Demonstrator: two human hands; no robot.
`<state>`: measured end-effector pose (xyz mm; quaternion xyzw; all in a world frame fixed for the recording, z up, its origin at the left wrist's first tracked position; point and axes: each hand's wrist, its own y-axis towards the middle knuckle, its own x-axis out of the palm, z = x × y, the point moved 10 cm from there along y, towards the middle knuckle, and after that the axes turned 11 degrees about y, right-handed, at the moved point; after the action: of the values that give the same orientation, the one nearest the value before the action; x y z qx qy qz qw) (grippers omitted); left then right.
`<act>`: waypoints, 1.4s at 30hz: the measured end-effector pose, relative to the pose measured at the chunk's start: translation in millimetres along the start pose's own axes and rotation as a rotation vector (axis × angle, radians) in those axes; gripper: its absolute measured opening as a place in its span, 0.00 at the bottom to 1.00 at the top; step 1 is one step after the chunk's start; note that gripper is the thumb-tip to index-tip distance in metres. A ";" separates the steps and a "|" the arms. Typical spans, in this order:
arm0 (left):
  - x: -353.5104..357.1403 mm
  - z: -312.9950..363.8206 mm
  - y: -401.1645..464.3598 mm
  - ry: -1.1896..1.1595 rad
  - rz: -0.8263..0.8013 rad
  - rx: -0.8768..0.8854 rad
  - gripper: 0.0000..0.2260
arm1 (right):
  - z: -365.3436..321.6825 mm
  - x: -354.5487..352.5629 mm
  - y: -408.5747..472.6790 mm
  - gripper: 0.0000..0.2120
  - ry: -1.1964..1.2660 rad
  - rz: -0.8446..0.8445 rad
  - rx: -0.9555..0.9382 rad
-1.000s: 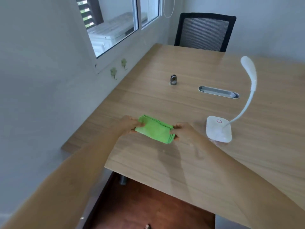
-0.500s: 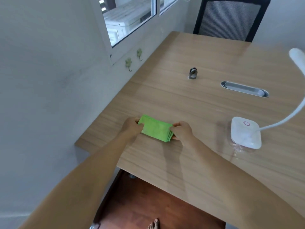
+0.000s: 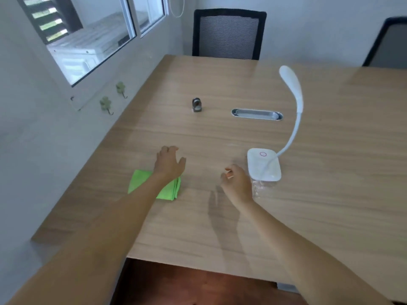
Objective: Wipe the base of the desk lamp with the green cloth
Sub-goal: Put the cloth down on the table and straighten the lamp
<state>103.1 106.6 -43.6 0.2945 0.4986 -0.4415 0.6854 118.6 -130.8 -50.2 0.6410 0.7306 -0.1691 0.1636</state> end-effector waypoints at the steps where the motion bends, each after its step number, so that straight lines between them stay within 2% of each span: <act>1: 7.7 22.3 2.0 -0.004 -0.021 0.055 0.22 | 6.0 -16.8 -2.4 0.09 -0.036 0.039 -0.014; 3: 27.7 75.0 2.6 0.011 -0.083 0.187 0.23 | 22.0 -54.6 -6.1 0.10 -0.141 0.132 -0.031; 7: 72.4 158.5 2.5 0.093 -0.238 0.379 0.24 | 51.4 -100.9 -7.7 0.19 -0.339 0.223 -0.034; 11: 97.2 211.2 11.2 0.158 -0.291 0.510 0.24 | 69.5 -95.8 -7.0 0.35 -0.488 0.063 -0.052; 13: 108.7 229.5 17.3 0.208 -0.323 0.562 0.26 | 79.6 -87.2 -9.6 0.37 -0.480 -0.012 -0.043; 17: 121.6 251.6 25.2 0.271 -0.402 0.601 0.33 | 97.7 -76.8 -10.2 0.39 -0.473 -0.060 0.016; 22: 126.3 257.9 23.7 0.320 -0.428 0.591 0.34 | 107.3 -76.0 -7.4 0.41 -0.500 -0.092 0.052; 26: 126.9 247.7 26.6 0.328 -0.396 0.613 0.28 | 110.1 -84.6 1.2 0.41 -0.525 -0.106 0.072; 31: 122.7 221.2 21.3 0.397 -0.372 0.560 0.26 | 111.6 -97.1 24.7 0.28 -0.567 -0.116 0.105; 36: 110.4 192.6 -0.4 0.390 -0.324 0.503 0.25 | 111.4 -108.6 53.0 0.25 -0.616 -0.123 0.143; 42: 104.4 174.8 -29.9 0.375 -0.228 0.559 0.26 | 106.3 -104.4 76.8 0.23 -0.677 -0.148 0.192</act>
<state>162.1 -86.4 -83.4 0.4892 0.5053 -0.5728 0.4210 210.1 -262.0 -100.0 0.5063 0.6603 -0.4511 0.3227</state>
